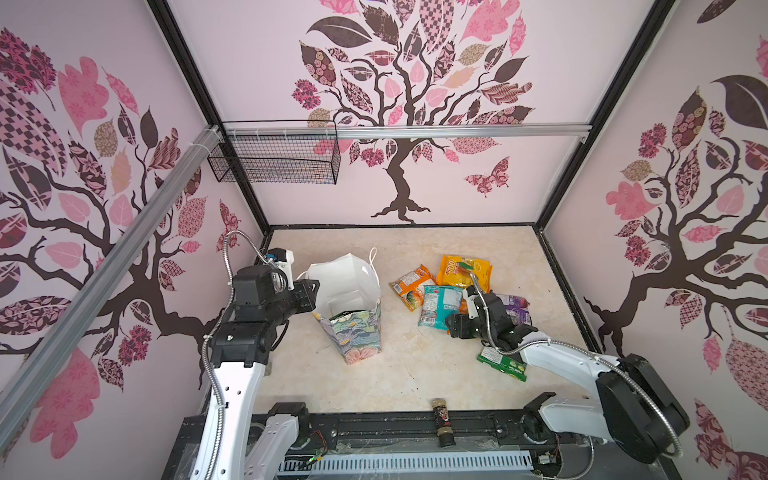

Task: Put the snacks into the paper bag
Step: 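Lower the right gripper onto the teal snack packet's end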

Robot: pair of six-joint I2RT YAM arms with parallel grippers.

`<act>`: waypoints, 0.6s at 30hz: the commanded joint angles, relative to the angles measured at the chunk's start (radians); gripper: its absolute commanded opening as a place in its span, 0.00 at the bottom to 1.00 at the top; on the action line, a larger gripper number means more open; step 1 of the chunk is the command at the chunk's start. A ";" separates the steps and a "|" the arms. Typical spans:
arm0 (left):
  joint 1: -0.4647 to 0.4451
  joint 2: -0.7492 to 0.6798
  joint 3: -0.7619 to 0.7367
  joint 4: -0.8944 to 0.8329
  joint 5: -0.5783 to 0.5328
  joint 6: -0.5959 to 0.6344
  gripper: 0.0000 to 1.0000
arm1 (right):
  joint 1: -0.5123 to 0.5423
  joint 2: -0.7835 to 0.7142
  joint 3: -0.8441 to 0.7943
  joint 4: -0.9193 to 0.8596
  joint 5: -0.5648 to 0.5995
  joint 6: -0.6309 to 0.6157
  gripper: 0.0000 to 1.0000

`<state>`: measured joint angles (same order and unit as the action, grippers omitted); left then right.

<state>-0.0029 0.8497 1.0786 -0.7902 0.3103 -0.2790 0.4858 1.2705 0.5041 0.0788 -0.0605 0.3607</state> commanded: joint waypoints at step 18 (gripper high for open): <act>-0.003 0.005 -0.008 0.005 -0.026 0.026 0.24 | -0.010 0.170 0.073 0.057 -0.032 -0.009 0.62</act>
<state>-0.0029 0.8536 1.0782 -0.7902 0.2935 -0.2714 0.4808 1.4120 0.5381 0.1261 -0.0834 0.3588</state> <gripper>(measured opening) 0.238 0.635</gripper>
